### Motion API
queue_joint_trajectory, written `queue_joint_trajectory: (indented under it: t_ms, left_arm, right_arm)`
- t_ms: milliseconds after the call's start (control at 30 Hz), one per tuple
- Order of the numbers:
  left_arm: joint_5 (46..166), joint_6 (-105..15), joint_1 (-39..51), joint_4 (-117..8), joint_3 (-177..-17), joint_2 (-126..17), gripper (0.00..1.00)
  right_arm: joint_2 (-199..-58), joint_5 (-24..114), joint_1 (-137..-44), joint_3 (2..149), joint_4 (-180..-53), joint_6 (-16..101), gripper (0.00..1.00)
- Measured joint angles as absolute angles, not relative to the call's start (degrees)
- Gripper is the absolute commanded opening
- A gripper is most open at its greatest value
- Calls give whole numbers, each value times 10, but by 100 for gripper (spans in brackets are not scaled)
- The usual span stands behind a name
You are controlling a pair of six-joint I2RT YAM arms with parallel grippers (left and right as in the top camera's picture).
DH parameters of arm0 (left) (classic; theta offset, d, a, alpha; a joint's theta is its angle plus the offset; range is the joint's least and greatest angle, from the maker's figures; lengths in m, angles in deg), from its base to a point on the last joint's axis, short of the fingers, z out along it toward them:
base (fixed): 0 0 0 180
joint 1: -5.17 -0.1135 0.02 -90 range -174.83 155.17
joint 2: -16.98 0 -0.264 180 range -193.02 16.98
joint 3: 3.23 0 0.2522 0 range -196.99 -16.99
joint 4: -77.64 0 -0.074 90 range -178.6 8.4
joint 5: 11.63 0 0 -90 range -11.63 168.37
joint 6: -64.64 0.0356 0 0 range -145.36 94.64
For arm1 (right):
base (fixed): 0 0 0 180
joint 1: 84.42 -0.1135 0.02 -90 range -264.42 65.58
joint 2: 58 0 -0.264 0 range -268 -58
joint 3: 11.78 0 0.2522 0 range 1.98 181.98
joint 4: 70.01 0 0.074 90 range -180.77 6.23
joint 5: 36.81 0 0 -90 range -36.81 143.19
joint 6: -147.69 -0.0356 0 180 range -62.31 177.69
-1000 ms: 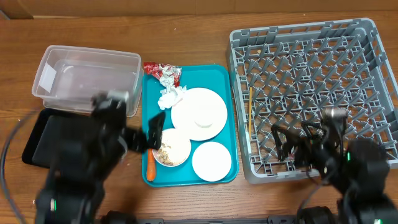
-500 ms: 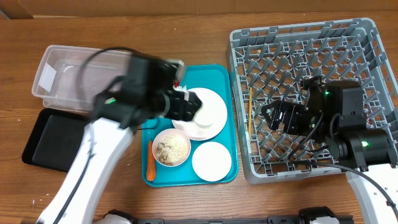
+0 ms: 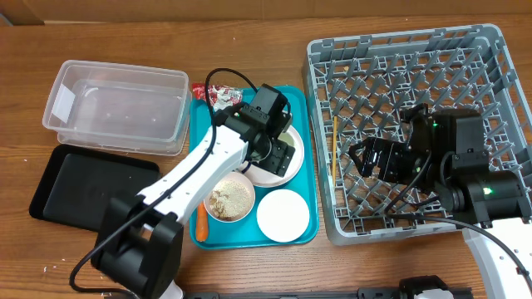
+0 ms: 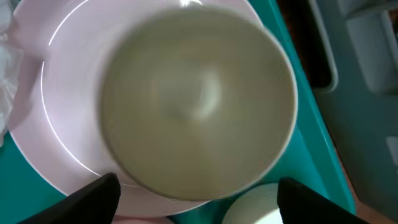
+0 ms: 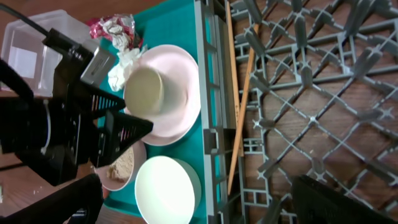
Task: Sort waste into correct bins and load items into the dishwasher
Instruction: 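Lower the left gripper onto the white paper cup and grasp it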
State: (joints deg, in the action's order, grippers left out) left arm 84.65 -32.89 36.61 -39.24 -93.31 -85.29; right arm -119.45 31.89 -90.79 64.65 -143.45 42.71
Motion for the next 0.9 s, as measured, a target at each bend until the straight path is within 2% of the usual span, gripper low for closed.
queue_joint_trajectory:
  t_ms: [300,467,633,767,900]
  left_arm:
    - [854,-329,365,-359,-945,-850,83]
    - [836,-329,365,-313,-995,-826,92]
    - [794,-329,365,-334,-1024,-796,83]
    - [774,-329,361,-346,-1024,-823,68]
    - [768,-329,354,-354,-1022,-892,66]
  right_arm:
    - [-1195,320,-908,647,-1440,427,100]
    - [-1195,320,-908,647,-1441,427,100]
    - [-1195,320,-908,647,-1441,427,100]
    - [-1195,320,-908,647,-1441,427,100]
    - [-1195,320,-908,647,-1448,427,100]
